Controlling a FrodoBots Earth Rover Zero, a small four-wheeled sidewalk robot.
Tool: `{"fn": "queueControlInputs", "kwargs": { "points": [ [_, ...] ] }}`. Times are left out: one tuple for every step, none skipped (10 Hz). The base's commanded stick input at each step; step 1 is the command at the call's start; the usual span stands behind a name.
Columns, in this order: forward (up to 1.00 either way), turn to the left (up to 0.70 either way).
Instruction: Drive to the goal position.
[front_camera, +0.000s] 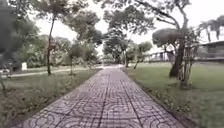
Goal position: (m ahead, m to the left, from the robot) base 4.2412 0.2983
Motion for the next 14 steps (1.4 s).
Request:
{"fn": "queueControlInputs", "kwargs": {
  "points": [
    [0.5, -0.27],
    [0.5, -0.07],
    [0.5, 0.0],
    [0.5, 0.0],
    [0.5, 0.0],
    [0.5, 0.0],
    [0.5, 0.0],
    [0.5, 0.0],
    [0.5, 0.0],
    [0.5, 0.0],
    [0.5, 0.2],
    [0.5, 0.26],
    [0.5, 0.0],
    [0.5, 0.0]
  ]
}}
